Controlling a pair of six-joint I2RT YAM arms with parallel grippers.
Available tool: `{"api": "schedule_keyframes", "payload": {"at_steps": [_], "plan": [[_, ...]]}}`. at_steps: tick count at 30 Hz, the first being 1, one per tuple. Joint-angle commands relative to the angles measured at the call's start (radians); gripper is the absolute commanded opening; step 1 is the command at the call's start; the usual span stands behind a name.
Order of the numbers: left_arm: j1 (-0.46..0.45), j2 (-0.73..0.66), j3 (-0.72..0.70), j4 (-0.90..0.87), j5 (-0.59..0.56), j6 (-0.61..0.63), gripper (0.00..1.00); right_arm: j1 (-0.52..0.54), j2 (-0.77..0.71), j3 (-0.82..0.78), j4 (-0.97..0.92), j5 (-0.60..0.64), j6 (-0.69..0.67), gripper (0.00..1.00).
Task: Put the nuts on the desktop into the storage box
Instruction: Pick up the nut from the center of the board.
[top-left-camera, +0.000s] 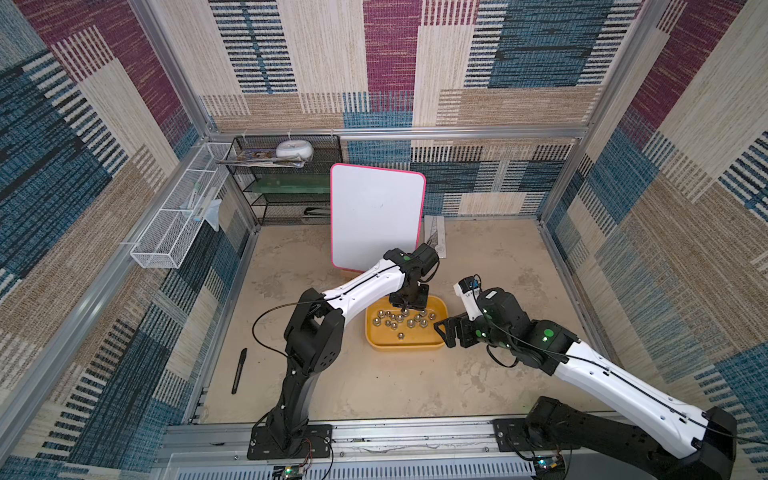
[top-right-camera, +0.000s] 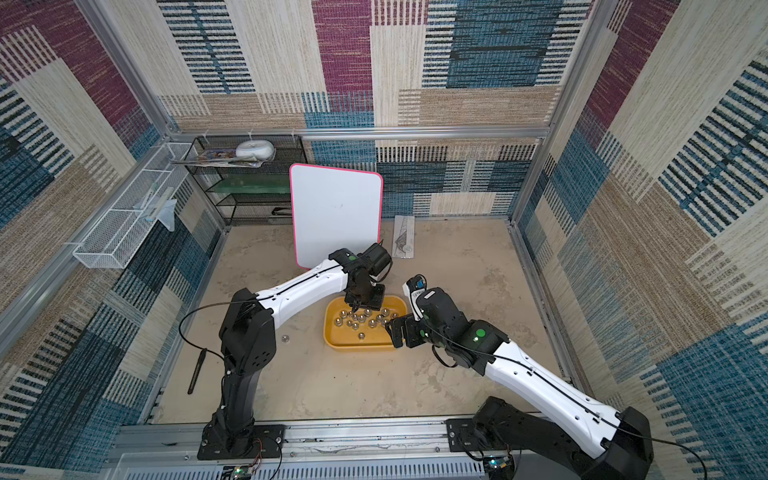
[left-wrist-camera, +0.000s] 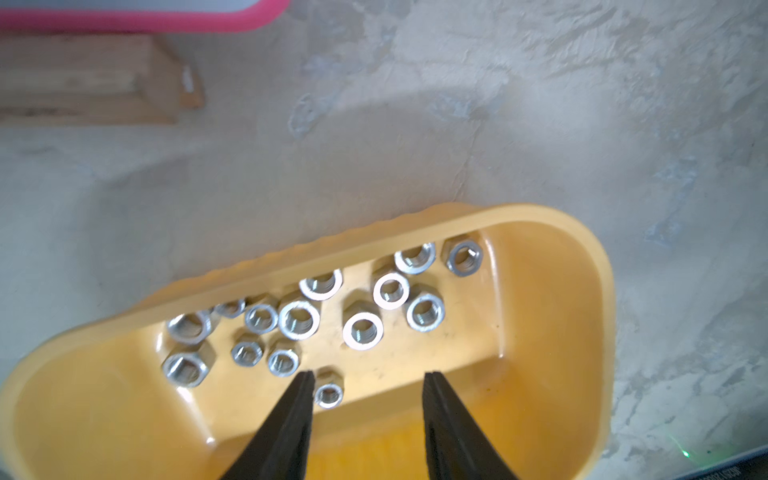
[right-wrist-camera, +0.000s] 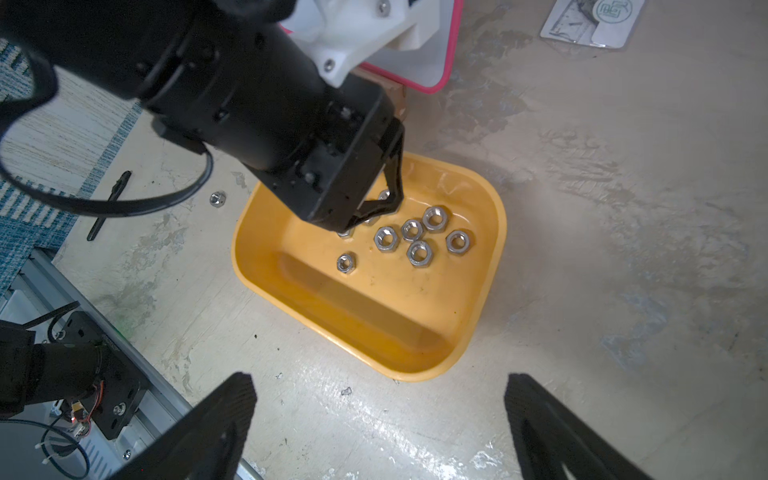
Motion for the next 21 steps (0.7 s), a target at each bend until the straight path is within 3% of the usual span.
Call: {"api": "schedule_keyframes", "payload": {"at_steps": [1, 13, 16, 21], "plan": [[0.02, -0.072, -0.067, -0.02, -0.047, -0.036, 0.48, 0.001, 0.023, 0.014, 0.052, -0.039, -0.03, 0.99], [0.149, -0.413, -0.413, -0.017, -0.12, -0.129, 0.52, 0.002, 0.193, 0.083, 0.141, -0.218, -0.118, 0.99], [0.193, -0.499, -0.497, -0.019, -0.129, -0.141, 0.59, 0.002, 0.242, 0.118, 0.146, -0.263, -0.139, 0.99], [0.303, -0.622, -0.647, -0.01, -0.133, -0.143, 0.61, 0.002, 0.292, 0.147, 0.176, -0.297, -0.147, 0.99]]}}
